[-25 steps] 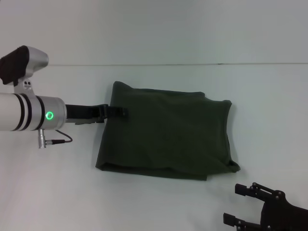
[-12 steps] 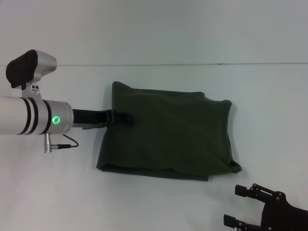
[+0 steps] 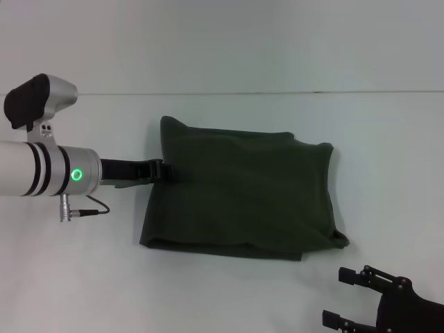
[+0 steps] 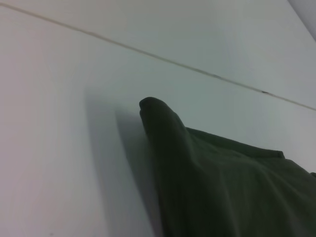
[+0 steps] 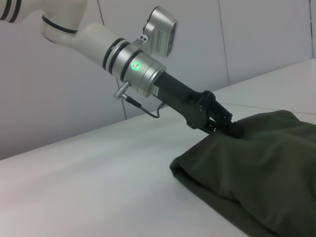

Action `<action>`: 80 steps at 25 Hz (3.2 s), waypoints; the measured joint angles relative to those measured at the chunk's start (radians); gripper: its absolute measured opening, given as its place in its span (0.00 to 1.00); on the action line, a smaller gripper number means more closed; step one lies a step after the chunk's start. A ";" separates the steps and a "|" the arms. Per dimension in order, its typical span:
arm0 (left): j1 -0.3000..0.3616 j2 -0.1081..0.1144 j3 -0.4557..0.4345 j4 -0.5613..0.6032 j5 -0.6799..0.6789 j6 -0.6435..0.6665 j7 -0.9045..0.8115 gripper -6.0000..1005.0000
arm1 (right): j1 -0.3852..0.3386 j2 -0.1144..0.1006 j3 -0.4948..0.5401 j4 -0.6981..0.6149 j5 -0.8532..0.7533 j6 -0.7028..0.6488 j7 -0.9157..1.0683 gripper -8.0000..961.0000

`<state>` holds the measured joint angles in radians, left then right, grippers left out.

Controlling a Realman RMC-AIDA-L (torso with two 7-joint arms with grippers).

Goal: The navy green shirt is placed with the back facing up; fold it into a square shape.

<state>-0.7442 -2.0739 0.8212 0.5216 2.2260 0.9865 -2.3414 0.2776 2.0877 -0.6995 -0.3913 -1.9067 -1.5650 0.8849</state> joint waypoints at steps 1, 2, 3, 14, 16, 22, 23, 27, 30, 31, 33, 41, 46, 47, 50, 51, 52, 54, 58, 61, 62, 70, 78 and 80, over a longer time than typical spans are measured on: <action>0.001 0.000 0.002 0.000 0.000 0.000 0.001 0.42 | 0.000 0.000 0.000 0.000 0.000 0.000 0.000 0.89; 0.002 0.000 0.003 0.001 -0.001 0.001 0.003 0.40 | 0.000 0.000 0.000 -0.001 0.000 -0.001 0.000 0.89; 0.002 0.000 0.003 0.001 -0.002 0.002 0.006 0.37 | 0.000 0.001 0.000 -0.002 0.000 -0.001 0.000 0.89; 0.017 0.001 -0.042 0.002 -0.007 0.020 0.014 0.08 | 0.005 0.002 0.000 -0.005 0.000 -0.001 0.001 0.89; 0.029 0.005 -0.080 0.002 -0.008 0.029 0.014 0.07 | 0.006 0.002 0.000 -0.004 0.000 -0.001 0.001 0.89; 0.080 0.013 -0.123 0.010 -0.036 0.076 0.022 0.06 | 0.007 0.002 0.006 -0.005 0.000 -0.001 0.001 0.89; 0.086 0.013 -0.124 0.012 -0.040 0.083 0.024 0.06 | 0.007 0.002 0.006 -0.005 0.000 -0.001 0.001 0.89; 0.098 0.003 -0.124 0.023 -0.055 0.103 0.063 0.06 | 0.009 0.002 0.007 -0.005 0.000 -0.001 0.002 0.89; 0.114 -0.013 -0.129 0.056 -0.066 0.112 0.099 0.06 | 0.007 0.002 0.009 -0.005 0.005 -0.001 0.002 0.89; 0.123 -0.015 -0.132 0.072 -0.075 0.118 0.103 0.07 | 0.005 0.002 0.010 -0.005 0.005 -0.001 0.002 0.89; 0.140 -0.018 -0.136 0.099 -0.099 0.131 0.123 0.08 | 0.002 0.002 0.014 -0.005 0.006 -0.003 0.000 0.89; 0.238 -0.022 -0.138 0.199 -0.291 0.311 0.545 0.39 | 0.000 0.002 0.069 -0.006 0.009 -0.013 -0.002 0.89; 0.321 -0.070 -0.139 0.271 -0.316 0.463 0.894 0.69 | 0.000 0.003 0.117 -0.005 0.009 -0.013 -0.007 0.89; 0.342 -0.077 -0.143 0.275 -0.322 0.494 0.959 0.73 | 0.000 0.003 0.127 -0.005 0.009 -0.013 -0.012 0.89; 0.398 -0.086 -0.162 0.282 -0.340 0.568 1.077 0.83 | -0.006 0.003 0.152 -0.005 0.009 -0.015 -0.026 0.89; 0.415 -0.086 -0.169 0.284 -0.342 0.586 1.091 0.84 | -0.010 0.002 0.162 -0.006 0.009 -0.015 -0.028 0.89; 0.432 -0.081 -0.172 0.284 -0.341 0.611 1.093 0.85 | -0.012 0.002 0.170 -0.006 0.009 -0.015 -0.029 0.89; 0.461 -0.072 -0.175 0.283 -0.337 0.641 1.091 0.88 | -0.015 -0.001 0.193 -0.007 0.009 -0.011 -0.036 0.89; 0.514 -0.066 -0.176 0.286 -0.336 0.658 1.088 0.93 | -0.016 -0.001 0.212 -0.008 0.005 -0.008 -0.051 0.89; 0.537 -0.063 -0.177 0.280 -0.327 0.660 1.088 0.94 | -0.014 -0.001 0.210 -0.009 0.004 -0.005 -0.052 0.89; 0.541 -0.062 -0.177 0.278 -0.320 0.660 1.088 0.94 | -0.013 -0.001 0.209 -0.009 0.003 -0.005 -0.052 0.89; 0.541 -0.071 -0.177 0.278 -0.284 0.659 1.088 0.94 | -0.015 0.002 0.173 -0.009 0.000 -0.005 -0.054 0.89; 0.530 -0.067 -0.177 0.275 -0.289 0.658 1.089 0.94 | -0.017 0.005 0.170 0.004 -0.023 -0.003 -0.080 0.89; 0.525 -0.067 -0.177 0.270 -0.289 0.656 1.089 0.94 | -0.016 0.005 0.174 0.005 -0.025 -0.002 -0.081 0.89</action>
<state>-0.2190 -2.1405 0.6442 0.7918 1.9372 1.6427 -1.2526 0.2614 2.0924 -0.5252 -0.3866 -1.9312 -1.5672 0.8042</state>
